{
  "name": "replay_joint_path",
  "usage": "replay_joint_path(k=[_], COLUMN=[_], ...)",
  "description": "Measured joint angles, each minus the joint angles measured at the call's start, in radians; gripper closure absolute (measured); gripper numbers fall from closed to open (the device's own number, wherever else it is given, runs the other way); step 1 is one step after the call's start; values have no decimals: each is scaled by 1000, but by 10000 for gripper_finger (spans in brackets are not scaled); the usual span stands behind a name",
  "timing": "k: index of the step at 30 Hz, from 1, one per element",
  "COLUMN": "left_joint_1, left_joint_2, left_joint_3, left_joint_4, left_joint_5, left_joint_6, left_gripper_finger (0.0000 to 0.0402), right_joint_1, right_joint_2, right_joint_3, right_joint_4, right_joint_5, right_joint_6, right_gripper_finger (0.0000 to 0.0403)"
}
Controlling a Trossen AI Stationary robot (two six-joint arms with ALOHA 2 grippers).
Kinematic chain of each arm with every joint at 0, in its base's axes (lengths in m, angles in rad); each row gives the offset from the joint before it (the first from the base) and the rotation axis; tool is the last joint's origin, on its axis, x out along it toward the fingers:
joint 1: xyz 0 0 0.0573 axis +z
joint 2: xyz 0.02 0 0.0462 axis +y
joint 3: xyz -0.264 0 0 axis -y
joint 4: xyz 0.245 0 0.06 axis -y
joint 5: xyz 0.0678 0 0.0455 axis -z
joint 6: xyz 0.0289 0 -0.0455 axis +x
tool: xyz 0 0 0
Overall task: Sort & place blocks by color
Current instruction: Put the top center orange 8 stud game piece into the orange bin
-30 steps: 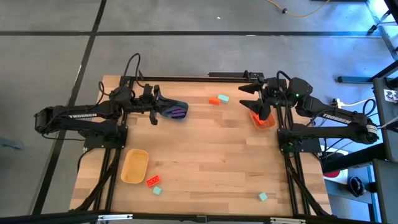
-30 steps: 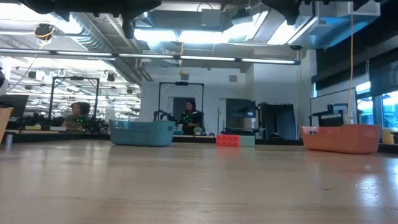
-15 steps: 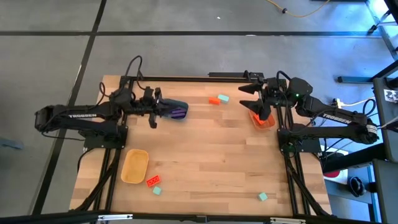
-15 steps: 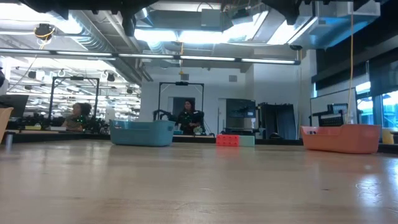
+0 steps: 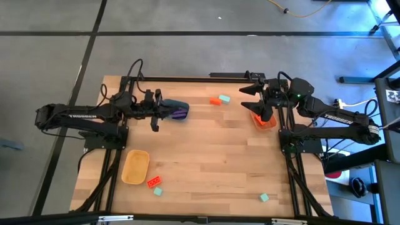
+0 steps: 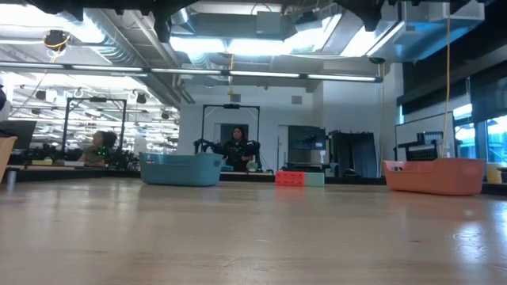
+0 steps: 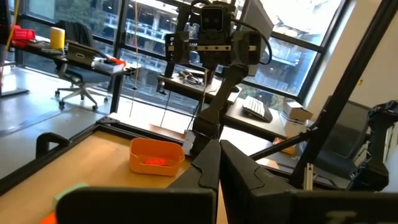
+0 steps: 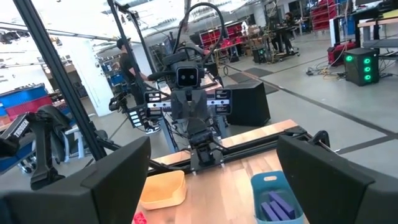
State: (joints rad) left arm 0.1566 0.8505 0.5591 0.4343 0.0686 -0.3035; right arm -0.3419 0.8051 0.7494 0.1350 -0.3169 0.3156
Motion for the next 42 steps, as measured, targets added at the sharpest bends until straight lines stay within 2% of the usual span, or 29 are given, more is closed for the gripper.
replay_joint_path(k=[12,18,21,24,29,37,42], left_joint_1=[0,10,9,10,9,9,9], left_joint_2=[0,0,0,0,0,0,0], left_joint_3=[0,0,0,0,0,0,0], left_joint_4=[0,6,27,30,30,30,30], left_joint_5=[-5,-6,-5,-5,-4,-4,-5], left_joint_6=[1,1,1,1,0,0,0], left_gripper_finger=[402,402,402,402,402,402,401], right_joint_1=[0,0,0,-25,-83,-145,-147], right_joint_2=[1,66,191,351,616,947,1080], right_joint_3=[0,16,101,224,376,434,462], right_joint_4=[-6,-20,-137,-294,-483,-503,-489], right_joint_5=[0,5,8,25,222,361,378], right_joint_6=[-1,100,91,1,-81,-110,-127], right_gripper_finger=[52,52,52,52,52,52,52])
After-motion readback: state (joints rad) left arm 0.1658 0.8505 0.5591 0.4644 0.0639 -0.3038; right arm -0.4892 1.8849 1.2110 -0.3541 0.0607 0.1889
